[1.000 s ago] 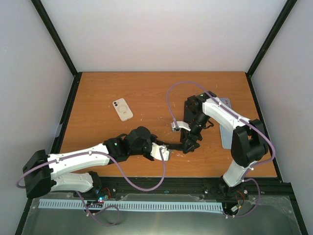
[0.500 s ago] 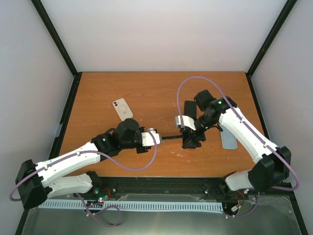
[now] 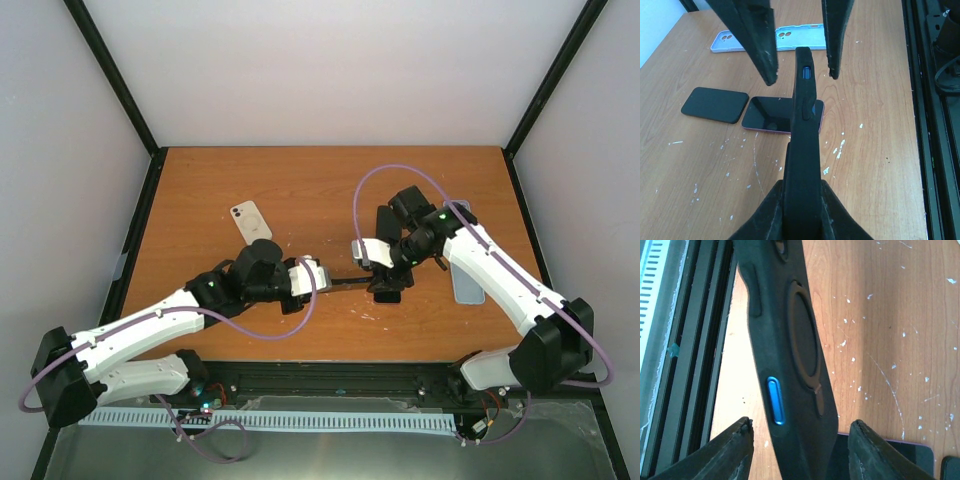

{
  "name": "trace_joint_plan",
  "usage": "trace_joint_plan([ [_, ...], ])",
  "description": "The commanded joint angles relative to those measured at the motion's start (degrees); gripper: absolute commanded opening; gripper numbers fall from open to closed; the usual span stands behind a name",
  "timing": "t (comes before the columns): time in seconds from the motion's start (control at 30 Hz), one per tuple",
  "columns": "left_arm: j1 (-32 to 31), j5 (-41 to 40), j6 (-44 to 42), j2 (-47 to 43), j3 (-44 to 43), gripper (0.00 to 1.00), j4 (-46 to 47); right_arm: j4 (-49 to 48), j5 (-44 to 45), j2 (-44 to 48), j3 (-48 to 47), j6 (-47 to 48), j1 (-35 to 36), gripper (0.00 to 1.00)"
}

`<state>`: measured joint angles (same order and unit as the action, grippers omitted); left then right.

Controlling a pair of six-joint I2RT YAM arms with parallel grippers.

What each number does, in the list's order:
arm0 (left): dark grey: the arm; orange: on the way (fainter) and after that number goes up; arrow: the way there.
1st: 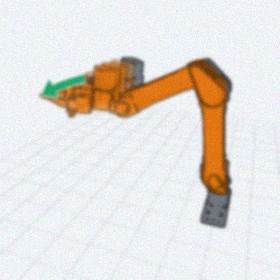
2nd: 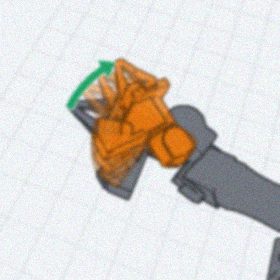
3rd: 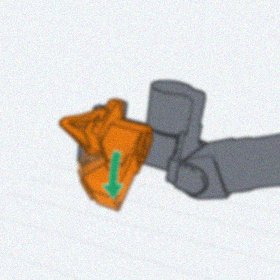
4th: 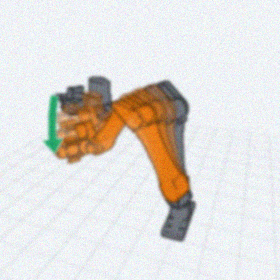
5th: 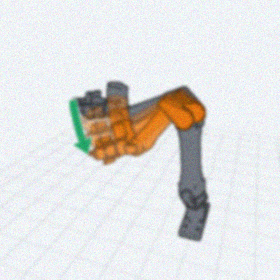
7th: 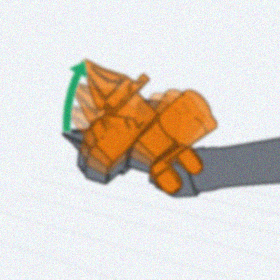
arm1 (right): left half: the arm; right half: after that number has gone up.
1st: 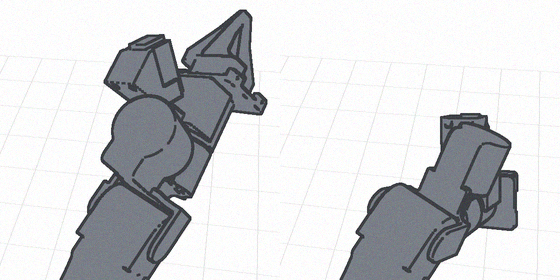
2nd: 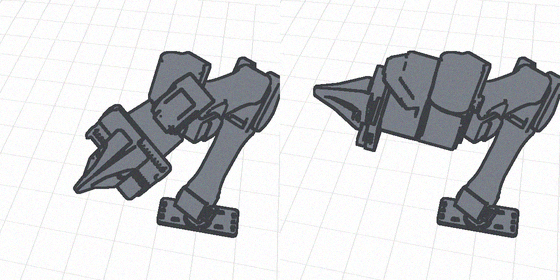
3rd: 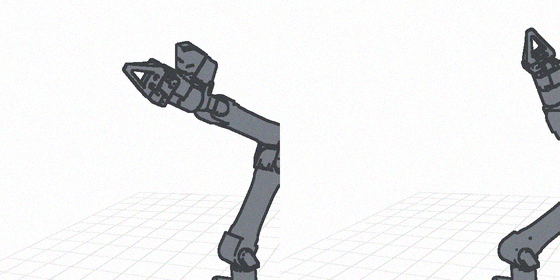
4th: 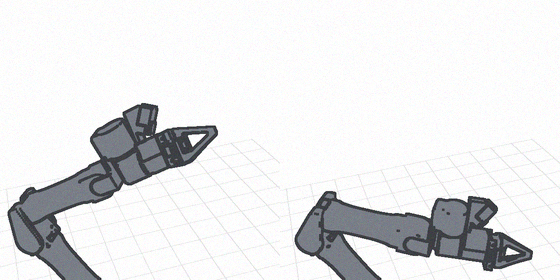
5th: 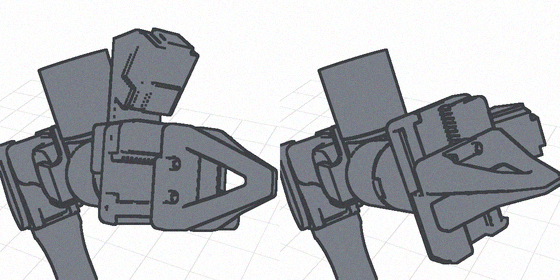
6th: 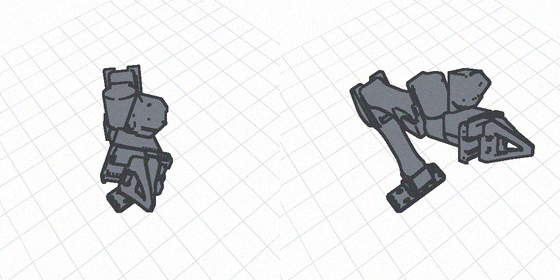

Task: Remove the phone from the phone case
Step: Pick up the phone at the center of the board, then remove the phone case from the phone.

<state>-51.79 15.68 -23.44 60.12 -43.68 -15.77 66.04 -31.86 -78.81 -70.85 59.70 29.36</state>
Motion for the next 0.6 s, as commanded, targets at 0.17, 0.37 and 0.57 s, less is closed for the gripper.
trace_joint_plan([
  [0.17,0.7,0.4,3.5,-1.0,-4.5,0.12,6.1,-1.1,1.9,0.1,1.2,0.3,1.3,0.33],
  [0.37,0.7,-1.1,3.2,-0.2,-5.6,0.17,6.1,-2.4,2.5,0.0,1.2,-1.4,1.3,0.21],
  [0.57,2.7,-2.0,5.5,1.9,-7.6,0.35,9.1,-3.6,1.2,-0.7,0.2,-3.8,0.5,0.1],
])
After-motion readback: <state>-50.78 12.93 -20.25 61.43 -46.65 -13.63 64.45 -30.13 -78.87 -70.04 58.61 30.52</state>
